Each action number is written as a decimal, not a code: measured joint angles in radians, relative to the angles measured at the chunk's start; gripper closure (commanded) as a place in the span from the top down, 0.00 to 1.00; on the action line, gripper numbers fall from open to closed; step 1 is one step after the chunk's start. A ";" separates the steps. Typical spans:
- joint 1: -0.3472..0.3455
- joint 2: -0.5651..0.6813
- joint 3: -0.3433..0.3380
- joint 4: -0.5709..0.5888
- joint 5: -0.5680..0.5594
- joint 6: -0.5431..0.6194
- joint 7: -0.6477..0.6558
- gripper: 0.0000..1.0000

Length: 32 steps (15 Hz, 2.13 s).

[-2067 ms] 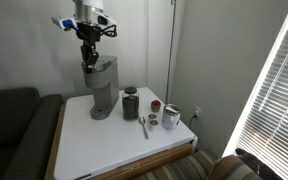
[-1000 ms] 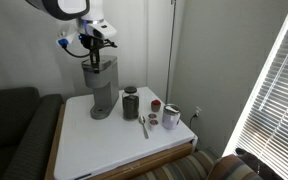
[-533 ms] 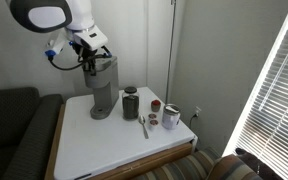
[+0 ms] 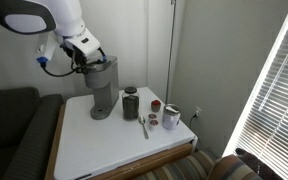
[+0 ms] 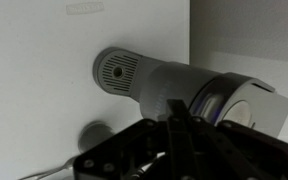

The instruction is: Open the coffee maker lid

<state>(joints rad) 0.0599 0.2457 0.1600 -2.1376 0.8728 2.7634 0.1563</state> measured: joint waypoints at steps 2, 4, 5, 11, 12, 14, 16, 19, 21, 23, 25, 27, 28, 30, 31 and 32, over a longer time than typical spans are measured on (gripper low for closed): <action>-0.003 0.000 0.003 0.000 0.066 0.007 -0.073 0.00; -0.003 0.000 0.005 0.000 0.130 0.028 -0.143 0.00; -0.003 0.000 0.007 0.000 0.162 0.038 -0.178 0.00; -0.002 0.001 0.011 0.001 0.267 0.063 -0.305 0.00; -0.002 0.003 0.011 0.002 0.272 0.063 -0.313 0.00; -0.001 0.008 0.011 0.006 0.272 0.063 -0.320 0.00; -0.001 0.014 0.011 0.012 0.272 0.064 -0.326 0.00; 0.000 0.023 0.012 0.021 0.278 0.073 -0.346 0.00; 0.000 0.024 0.015 0.027 0.290 0.085 -0.364 0.00; 0.002 0.024 0.019 0.040 0.296 0.103 -0.377 0.00; 0.007 0.023 0.021 0.054 0.296 0.117 -0.381 0.00; 0.010 0.023 0.023 0.062 0.296 0.128 -0.384 0.00; 0.012 0.023 0.024 0.062 0.296 0.135 -0.385 0.00; 0.015 0.023 0.025 0.063 0.296 0.145 -0.387 0.00; 0.017 0.023 0.025 0.063 0.295 0.149 -0.387 0.00; 0.019 0.023 0.025 0.064 0.295 0.153 -0.387 0.00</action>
<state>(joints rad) 0.0788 0.2688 0.1849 -2.0738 1.1677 2.9161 -0.2309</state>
